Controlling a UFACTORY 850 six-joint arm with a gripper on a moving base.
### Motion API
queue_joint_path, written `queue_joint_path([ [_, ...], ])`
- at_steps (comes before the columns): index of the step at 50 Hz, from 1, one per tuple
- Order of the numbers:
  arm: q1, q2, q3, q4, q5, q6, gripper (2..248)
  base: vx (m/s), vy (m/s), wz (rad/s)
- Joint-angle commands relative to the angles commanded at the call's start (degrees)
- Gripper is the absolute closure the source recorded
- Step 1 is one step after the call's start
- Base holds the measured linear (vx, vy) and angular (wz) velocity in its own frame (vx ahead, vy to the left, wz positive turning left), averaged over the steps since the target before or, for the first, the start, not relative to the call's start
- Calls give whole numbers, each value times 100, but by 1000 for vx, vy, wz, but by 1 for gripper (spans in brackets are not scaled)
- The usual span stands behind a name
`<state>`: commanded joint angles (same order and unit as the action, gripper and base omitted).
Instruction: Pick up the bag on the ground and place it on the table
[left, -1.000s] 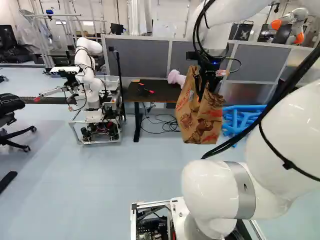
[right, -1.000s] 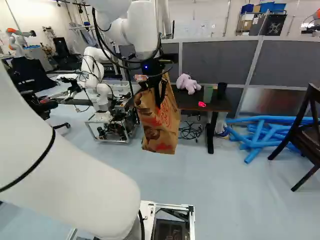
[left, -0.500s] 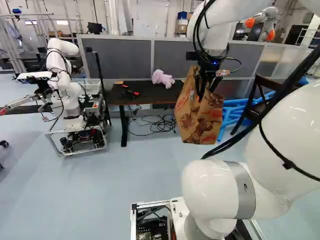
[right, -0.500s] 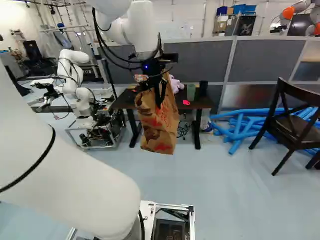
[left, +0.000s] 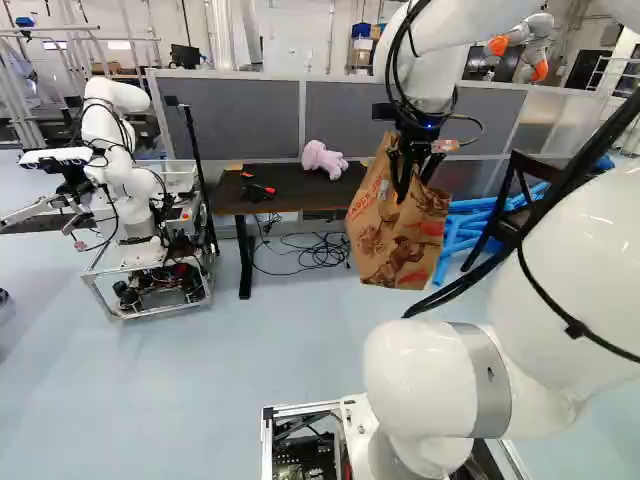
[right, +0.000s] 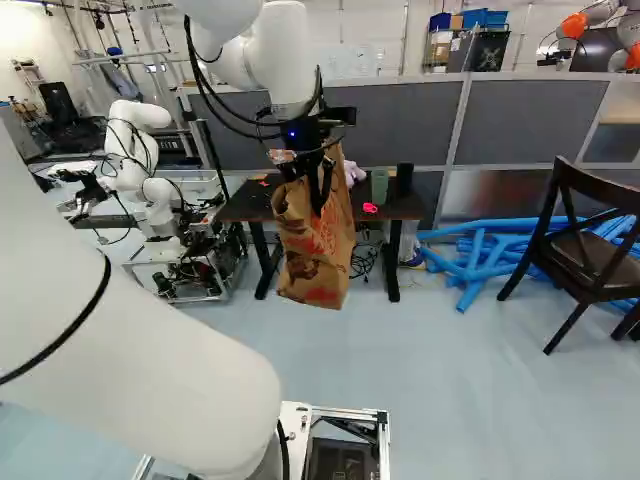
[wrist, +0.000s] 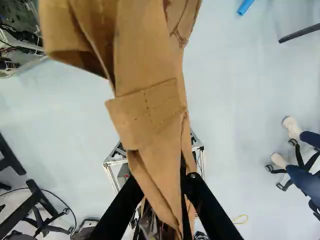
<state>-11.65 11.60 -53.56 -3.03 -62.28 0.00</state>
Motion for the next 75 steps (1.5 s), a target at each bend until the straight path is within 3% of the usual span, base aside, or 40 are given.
queue_joint_path([
  [75, 0, 0, 0, 0, 0, 0, 224, 76, -21, -1],
])
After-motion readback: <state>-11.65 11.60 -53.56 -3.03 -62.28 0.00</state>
